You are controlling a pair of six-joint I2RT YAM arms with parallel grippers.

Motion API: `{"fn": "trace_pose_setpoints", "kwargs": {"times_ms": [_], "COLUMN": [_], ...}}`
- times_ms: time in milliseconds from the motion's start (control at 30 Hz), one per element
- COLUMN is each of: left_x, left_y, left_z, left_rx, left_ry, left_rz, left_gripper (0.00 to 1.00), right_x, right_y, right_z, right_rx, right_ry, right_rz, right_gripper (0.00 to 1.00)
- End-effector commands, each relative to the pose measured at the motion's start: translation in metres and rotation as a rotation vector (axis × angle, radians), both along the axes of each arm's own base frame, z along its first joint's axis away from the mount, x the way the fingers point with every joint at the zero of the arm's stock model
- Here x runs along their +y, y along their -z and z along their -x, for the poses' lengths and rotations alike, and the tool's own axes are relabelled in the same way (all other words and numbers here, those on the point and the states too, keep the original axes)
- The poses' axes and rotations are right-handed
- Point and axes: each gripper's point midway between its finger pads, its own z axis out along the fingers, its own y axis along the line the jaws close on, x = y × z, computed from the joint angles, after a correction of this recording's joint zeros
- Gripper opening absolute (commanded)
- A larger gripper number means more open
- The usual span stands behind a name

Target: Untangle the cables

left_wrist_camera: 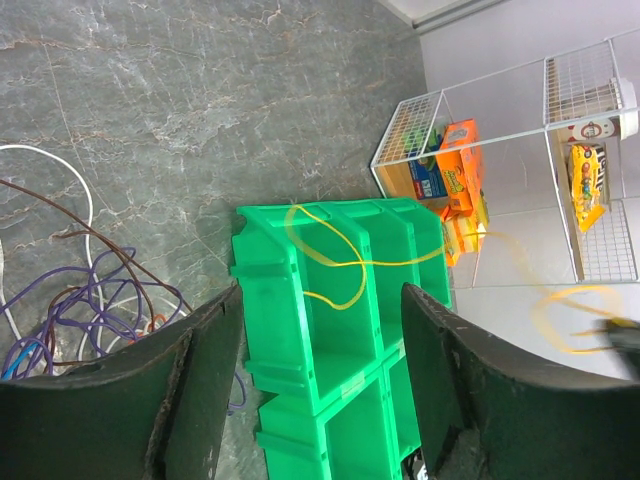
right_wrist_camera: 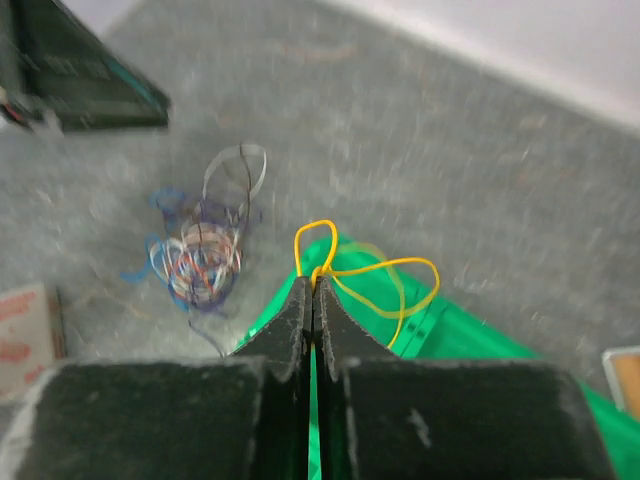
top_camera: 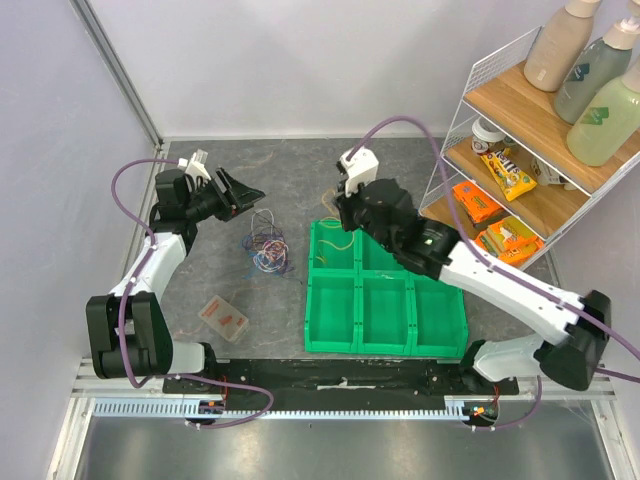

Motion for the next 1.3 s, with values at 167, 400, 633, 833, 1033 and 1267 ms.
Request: {"fn": "trace_pose_setpoints", "kwargs": {"times_ms": [167, 400, 633, 833, 1033, 1267], "left_x": [0.009, 0.013, 0.010, 0.008, 0.008, 0.008], "left_y": [-0.008, -0.003, -0.006, -0.011, -0.010, -0.008], "left_z": [-0.002, -0.004, -0.003, -0.001, -0.001, -0.001], "left_rx": [-0.033, -0.013, -0.019, -0.032, -0.028, -0.022], "left_ry": [-0.052, -0.069, -0.053, -0.045, -0.038, -0.038], "left_rz": [-0.042, -0.061, -0.045, -0.031, -0.017, -0.019], "left_gripper": [0.70, 0.70, 0.69, 0.69, 0.69, 0.69], "right_x": [0.037, 0.051, 0.027, 0.020, 0.024, 0.014], "right_y": [0.124, 0.132, 0.090, 0.070, 0.037, 0.031], "right_z": [-0.008, 0.021, 0.059, 0.104, 0.136, 0.165], "right_rx": [0.438, 0.602, 0.593, 0.646, 0.614, 0.653], "right_ry": [-0.085, -0.240, -0.264, -0.322, -0.375, -0.403], "right_rz": [-0.093, -0.062, -0.077, -0.108, -0.138, -0.173], "right_gripper": [0.00, 0.00, 0.00, 0.00, 0.00, 0.00]}}
